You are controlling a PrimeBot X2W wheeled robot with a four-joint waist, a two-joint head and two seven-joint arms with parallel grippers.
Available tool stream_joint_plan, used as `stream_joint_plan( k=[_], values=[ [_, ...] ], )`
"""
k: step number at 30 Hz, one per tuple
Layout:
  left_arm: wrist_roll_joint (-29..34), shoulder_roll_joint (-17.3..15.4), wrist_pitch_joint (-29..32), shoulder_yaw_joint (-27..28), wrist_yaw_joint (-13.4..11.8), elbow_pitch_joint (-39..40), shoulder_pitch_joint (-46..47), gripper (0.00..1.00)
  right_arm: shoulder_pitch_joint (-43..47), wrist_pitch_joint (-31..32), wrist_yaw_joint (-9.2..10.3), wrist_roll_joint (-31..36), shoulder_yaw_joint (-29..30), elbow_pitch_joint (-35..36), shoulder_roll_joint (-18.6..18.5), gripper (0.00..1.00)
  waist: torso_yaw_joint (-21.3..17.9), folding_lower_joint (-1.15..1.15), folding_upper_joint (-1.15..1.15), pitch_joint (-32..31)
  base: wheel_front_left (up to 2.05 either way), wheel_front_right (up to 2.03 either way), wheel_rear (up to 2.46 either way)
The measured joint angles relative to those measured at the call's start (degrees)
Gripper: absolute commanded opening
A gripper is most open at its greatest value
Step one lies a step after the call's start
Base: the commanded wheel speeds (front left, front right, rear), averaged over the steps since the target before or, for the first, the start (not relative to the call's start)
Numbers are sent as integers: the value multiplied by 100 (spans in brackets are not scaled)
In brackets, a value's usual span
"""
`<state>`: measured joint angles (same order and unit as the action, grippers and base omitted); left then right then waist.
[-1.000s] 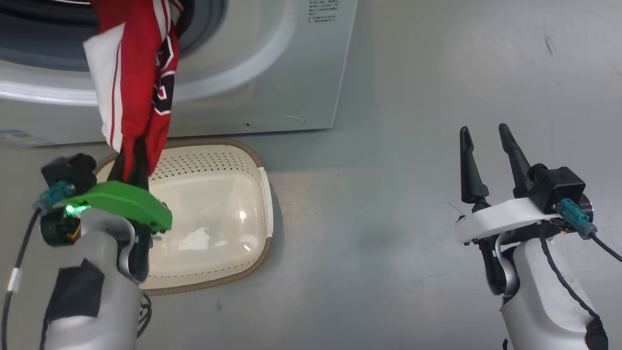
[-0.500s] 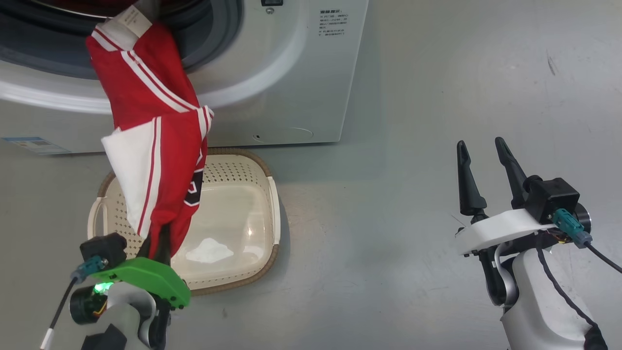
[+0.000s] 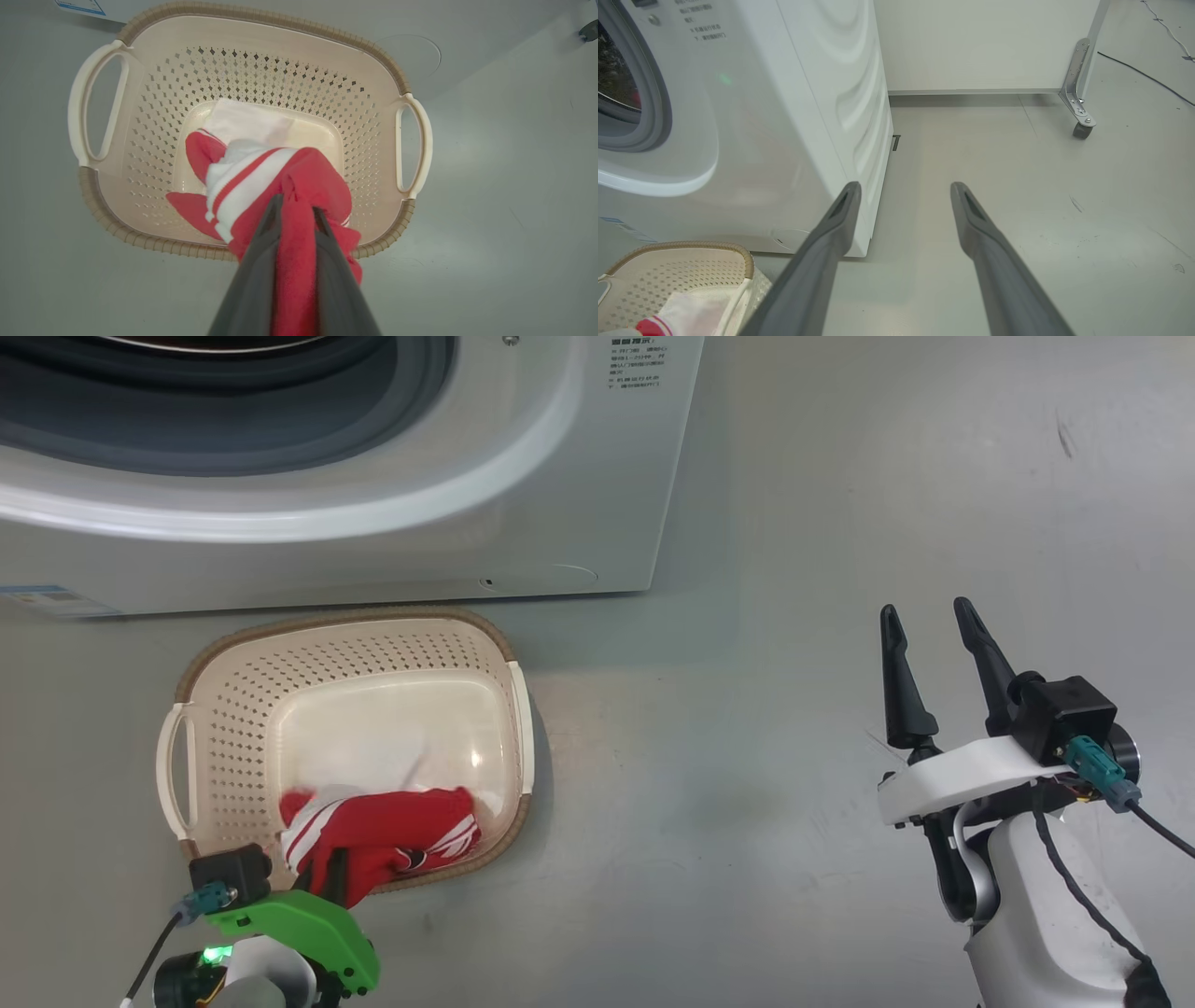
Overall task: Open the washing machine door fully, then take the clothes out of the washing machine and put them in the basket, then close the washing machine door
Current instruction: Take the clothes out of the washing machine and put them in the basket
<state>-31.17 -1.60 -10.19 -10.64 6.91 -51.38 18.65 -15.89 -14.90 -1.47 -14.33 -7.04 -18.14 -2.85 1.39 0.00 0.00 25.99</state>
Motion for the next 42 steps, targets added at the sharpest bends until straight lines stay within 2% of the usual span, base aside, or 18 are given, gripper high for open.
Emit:
stream_joint_plan(
  k=[5,13,19,25,38,39,40,41,42],
  values=[
    [0,1,4,-35,1,-85,124,0,-5,0,-10,37,51,59,0,100,-34,0,0,178,0,0,0],
    [69,-1,-57,-41,1,-30,821,0,-13,0,-18,79,119,189,0,100,-105,0,0,553,0,0,0],
    [186,-180,-98,-37,-41,-37,1303,0,-43,0,-18,80,125,304,0,100,-177,0,0,896,0,0,0],
    [215,-244,-99,-24,-158,-185,1576,0,-158,0,-18,80,144,472,0,100,-258,0,0,1281,0,0,0],
    [272,-244,-190,-46,-186,-461,2001,0,-270,0,-15,88,224,703,0,100,-388,0,0,2070,0,0,0],
    [310,-244,-214,-48,-207,-497,2022,26,-277,0,-15,88,235,711,0,100,-394,1,0,2118,0,0,0],
    [332,-243,-233,-47,-208,-536,2037,67,-286,0,-15,89,250,716,0,100,-399,0,0,2164,0,0,0],
    [350,-238,-247,-43,-208,-564,2043,100,-296,0,-15,89,274,716,1,100,-403,1,0,2202,0,0,0],
    [350,-232,-248,-42,-208,-584,2045,100,-308,0,-15,91,293,715,0,100,-405,1,0,2233,0,0,0]
  ],
)
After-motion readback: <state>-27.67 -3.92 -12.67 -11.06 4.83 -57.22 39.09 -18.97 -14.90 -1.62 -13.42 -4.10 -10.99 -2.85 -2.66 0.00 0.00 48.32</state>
